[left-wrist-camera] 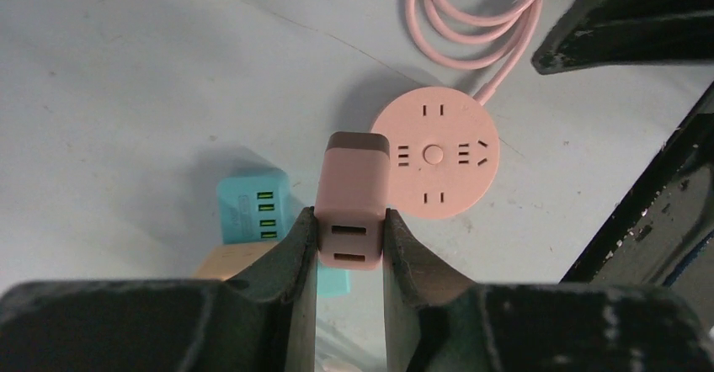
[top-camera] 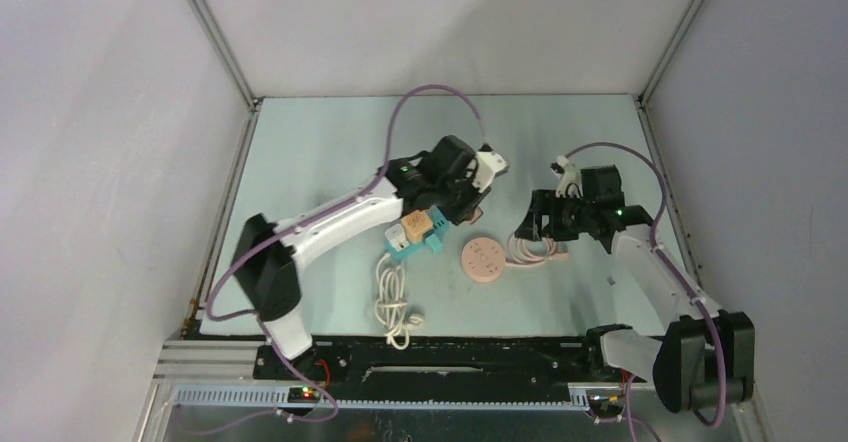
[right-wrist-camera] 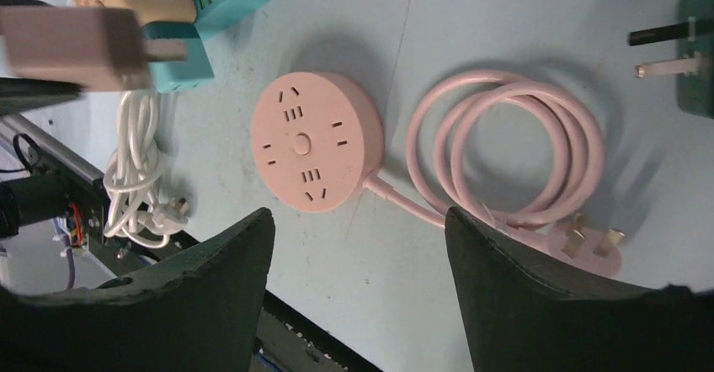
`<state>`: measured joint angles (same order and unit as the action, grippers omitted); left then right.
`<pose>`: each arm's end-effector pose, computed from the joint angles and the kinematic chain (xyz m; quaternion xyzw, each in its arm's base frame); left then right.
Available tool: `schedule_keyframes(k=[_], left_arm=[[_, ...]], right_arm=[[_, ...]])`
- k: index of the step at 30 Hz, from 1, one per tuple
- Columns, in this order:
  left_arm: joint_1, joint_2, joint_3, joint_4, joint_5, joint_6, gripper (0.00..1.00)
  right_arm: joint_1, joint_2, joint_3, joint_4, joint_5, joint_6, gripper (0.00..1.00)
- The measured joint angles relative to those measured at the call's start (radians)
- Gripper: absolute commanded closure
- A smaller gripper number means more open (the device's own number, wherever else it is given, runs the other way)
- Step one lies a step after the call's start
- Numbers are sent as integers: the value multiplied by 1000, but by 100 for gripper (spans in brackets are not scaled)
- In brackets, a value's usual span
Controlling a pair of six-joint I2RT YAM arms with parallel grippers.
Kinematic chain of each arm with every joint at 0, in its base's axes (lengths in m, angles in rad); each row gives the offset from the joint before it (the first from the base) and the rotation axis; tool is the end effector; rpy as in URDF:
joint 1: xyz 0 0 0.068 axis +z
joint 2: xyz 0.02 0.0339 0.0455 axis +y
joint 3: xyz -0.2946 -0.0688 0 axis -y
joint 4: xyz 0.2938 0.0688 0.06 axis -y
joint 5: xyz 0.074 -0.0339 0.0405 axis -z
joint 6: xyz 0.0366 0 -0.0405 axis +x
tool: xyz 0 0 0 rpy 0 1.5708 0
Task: Insert the plug
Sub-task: Insert the plug into the socket.
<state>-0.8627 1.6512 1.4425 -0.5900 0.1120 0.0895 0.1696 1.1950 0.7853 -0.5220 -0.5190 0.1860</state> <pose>0.2704 -0.3221 0.3259 0.4427 0.8124 -0.1898 0.3286 0.2614 0.0632 0.2406 -0.0731 0.9182 0.2935 0.2557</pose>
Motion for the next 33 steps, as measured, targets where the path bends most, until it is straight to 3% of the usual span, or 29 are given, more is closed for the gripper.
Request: schedule_keyframes(k=[7, 13, 20, 33], left_arm=[[-95, 246, 252, -185, -76, -41, 100], [-120, 303, 292, -261, -103, -82, 100], [-114, 282, 258, -266, -185, -92, 100], [-114, 9, 5, -140, -309, -138, 100]], right_arm=[[-37, -61, -48, 31, -18, 29, 25], [-39, 20, -104, 89, -63, 70, 27], [-30, 177, -105, 205, -124, 119, 31], [88, 445, -25, 310, -171, 153, 36]])
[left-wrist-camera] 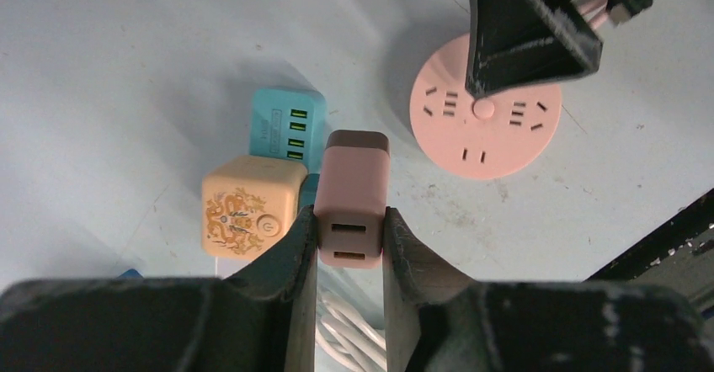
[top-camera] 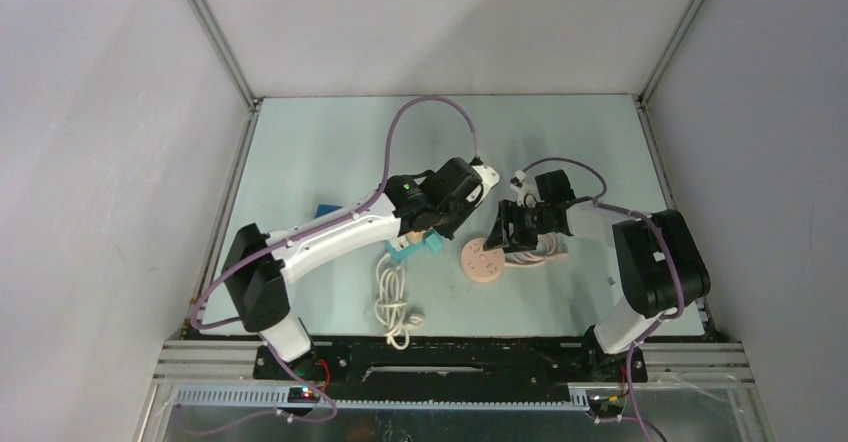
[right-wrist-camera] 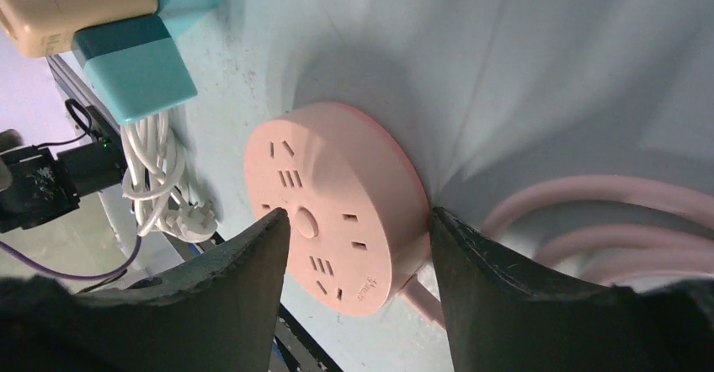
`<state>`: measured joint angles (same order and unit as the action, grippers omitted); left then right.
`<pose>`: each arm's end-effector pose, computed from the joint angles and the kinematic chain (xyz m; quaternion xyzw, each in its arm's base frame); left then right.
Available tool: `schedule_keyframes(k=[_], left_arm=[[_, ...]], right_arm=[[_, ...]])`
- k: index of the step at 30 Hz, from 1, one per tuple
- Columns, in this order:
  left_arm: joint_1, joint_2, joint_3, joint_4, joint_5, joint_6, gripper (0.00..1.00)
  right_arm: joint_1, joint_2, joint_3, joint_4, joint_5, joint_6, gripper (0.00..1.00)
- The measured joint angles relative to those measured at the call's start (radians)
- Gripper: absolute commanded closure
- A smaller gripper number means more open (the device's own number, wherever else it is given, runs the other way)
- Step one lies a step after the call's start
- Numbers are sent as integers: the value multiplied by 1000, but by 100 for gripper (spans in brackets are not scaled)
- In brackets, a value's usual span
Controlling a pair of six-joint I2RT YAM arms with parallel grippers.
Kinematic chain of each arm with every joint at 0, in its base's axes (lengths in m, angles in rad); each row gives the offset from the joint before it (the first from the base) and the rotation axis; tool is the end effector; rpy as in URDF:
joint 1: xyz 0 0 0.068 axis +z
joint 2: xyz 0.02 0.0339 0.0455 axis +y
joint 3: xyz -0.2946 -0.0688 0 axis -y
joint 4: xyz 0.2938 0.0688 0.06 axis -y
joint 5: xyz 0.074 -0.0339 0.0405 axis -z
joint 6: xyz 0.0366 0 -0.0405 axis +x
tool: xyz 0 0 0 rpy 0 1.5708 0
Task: Insert the plug
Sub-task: Insert the plug into the socket.
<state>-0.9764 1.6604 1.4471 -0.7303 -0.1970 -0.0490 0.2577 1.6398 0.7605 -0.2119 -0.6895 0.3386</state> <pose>0.2359 -0.3362 0.3144 0.3963 0.8602 -0.0691 0.3134 0.3045 0.1043 0.1286 -0.0432 0.9167 0.3795 0.1172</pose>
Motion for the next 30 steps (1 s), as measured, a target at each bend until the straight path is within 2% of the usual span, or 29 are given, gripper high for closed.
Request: schedule_keyframes(k=[5, 11, 16, 23, 30], left_arm=[[0, -21, -7, 12, -22, 6, 100], [0, -15, -6, -5, -2, 43, 100], [0, 42, 24, -57, 2, 32, 100], [-3, 126, 93, -113, 31, -19, 100], [-3, 171, 150, -163, 71, -31, 100]], right_arm=[[51, 6, 4, 16, 1, 3, 36], [54, 4, 4, 16, -19, 10, 36], [11, -40, 4, -10, -40, 8, 35], [-99, -188, 4, -72, -37, -22, 34], [-133, -303, -13, -108, -5, -35, 33]])
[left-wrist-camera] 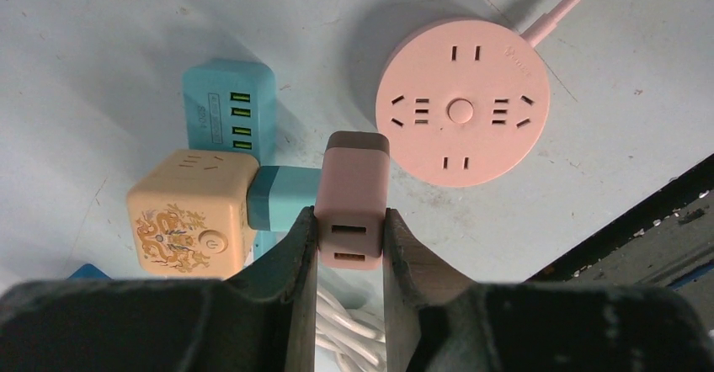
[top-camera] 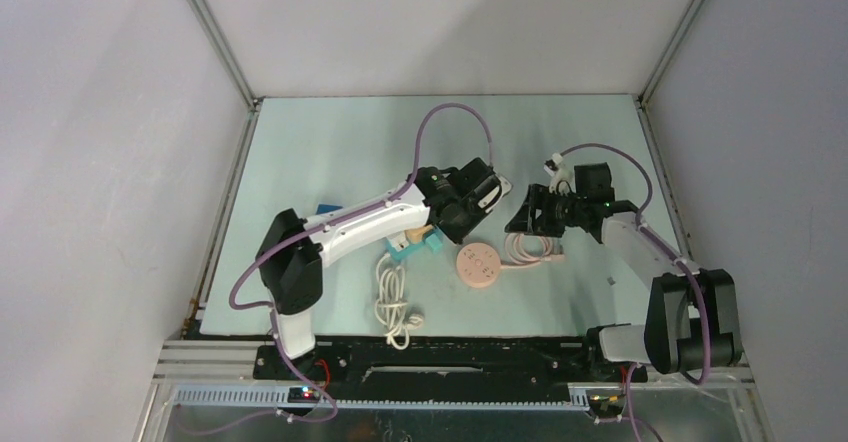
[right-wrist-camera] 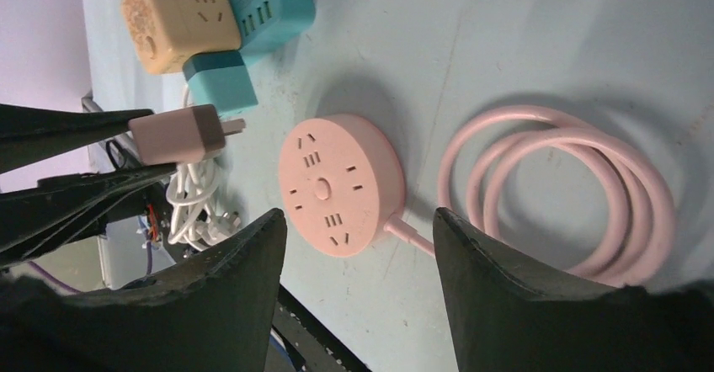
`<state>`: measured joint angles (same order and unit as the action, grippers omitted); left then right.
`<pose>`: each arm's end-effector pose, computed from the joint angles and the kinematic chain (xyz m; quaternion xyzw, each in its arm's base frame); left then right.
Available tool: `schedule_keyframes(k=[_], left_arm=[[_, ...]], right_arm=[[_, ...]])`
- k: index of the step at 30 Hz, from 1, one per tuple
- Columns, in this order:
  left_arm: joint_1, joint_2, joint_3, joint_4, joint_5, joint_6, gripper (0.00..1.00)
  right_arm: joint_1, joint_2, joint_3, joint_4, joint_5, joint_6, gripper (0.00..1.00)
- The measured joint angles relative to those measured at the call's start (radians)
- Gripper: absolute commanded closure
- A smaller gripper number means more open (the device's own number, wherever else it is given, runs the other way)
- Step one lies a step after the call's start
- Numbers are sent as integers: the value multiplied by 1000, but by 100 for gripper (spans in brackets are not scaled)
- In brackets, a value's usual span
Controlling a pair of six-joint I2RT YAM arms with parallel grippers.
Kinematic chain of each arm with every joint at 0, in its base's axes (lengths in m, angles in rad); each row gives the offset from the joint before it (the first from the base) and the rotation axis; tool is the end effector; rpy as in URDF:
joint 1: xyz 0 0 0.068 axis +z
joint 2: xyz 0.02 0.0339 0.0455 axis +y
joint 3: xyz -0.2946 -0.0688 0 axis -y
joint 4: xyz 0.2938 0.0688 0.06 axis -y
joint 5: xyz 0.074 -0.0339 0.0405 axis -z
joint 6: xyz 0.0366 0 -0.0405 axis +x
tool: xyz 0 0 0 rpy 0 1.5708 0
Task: Insert the plug
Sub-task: Insert the plug into the socket.
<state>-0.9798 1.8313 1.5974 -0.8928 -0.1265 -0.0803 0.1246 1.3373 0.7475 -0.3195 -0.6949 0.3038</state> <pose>0.2507 -0.3653 0.2888 0.4107 0.8827 -0.0579 0.2208 0.2869 0.0596 0.2060 -0.0306 0.8956 0.3796 0.2299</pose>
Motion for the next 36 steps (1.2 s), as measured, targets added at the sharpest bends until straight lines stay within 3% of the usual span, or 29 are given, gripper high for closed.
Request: schedule_keyframes(k=[8, 13, 20, 28, 36], left_arm=[[0, 1, 6, 11, -29, 0, 100], [7, 4, 6, 80, -74, -6, 100], [26, 122, 47, 189, -177, -10, 100], [61, 206, 48, 260, -245, -16, 77], [76, 206, 46, 331, -232, -18, 57]], right_arm=[[-20, -19, -11, -57, 116, -23, 29], [-20, -58, 17, -128, 249, -43, 12], [-32, -112, 104, -156, 491, -69, 4], [-85, 67, 213, -177, 673, -104, 3], [-97, 257, 302, -200, 669, -126, 6]])
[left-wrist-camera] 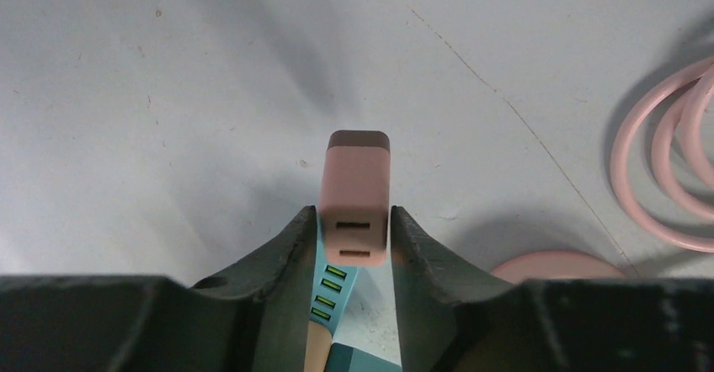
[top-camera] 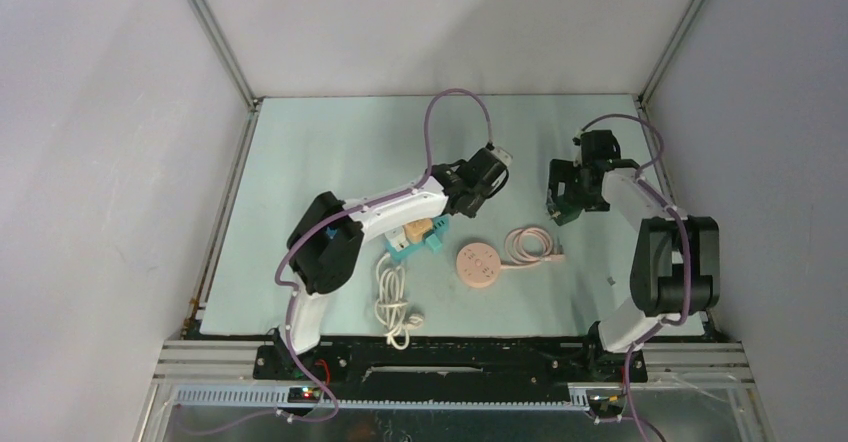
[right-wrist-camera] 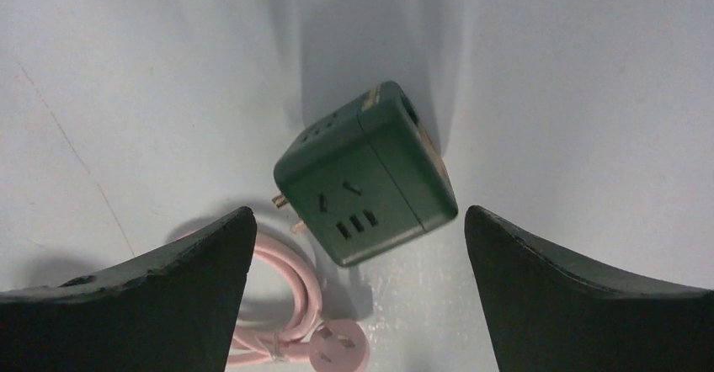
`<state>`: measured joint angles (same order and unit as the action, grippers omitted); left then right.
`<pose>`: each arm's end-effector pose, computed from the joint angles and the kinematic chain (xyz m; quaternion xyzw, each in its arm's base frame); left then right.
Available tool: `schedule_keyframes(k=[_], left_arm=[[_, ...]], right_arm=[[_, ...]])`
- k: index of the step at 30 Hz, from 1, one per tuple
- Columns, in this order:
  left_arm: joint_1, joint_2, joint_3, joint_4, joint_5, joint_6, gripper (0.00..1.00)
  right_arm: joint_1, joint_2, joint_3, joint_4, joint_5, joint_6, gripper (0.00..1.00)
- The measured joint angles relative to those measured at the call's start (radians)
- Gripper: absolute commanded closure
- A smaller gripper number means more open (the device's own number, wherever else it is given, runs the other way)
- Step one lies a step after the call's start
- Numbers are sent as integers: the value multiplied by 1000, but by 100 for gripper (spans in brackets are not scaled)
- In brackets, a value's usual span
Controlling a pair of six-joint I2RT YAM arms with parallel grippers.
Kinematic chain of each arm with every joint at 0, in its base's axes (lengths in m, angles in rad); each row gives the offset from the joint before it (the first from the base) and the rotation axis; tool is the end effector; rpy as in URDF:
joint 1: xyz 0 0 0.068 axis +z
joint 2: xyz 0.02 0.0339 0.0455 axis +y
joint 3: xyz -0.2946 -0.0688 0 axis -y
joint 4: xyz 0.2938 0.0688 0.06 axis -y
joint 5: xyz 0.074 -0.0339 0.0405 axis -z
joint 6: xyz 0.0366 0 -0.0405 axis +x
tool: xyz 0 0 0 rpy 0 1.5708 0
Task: Insert the plug
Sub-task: Insert the plug into the socket.
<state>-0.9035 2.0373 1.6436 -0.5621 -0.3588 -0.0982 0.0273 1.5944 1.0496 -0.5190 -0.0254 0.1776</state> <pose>0.3253 -0.3921 0.2309 0.3178 0.8840 0.0062 0.3429 0.3629 0.0108 0.2104 0.0695 0.9655 0.0379 0.2482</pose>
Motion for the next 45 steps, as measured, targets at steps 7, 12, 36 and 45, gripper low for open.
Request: schedule_keyframes(k=[7, 12, 36, 45], left_arm=[[15, 0, -12, 31, 25, -5, 44], [24, 0, -35, 35, 34, -8, 24], [70, -437, -416, 315, 394, -6, 0], [79, -679, -759, 656, 582, 65, 0]], right_arm=[[-2, 107, 67, -4, -21, -29, 21], [-3, 128, 78, -3, -33, -43, 54], [235, -14, 27, -70, -271, -84, 64], [239, -217, -3, -83, -417, -60, 65]])
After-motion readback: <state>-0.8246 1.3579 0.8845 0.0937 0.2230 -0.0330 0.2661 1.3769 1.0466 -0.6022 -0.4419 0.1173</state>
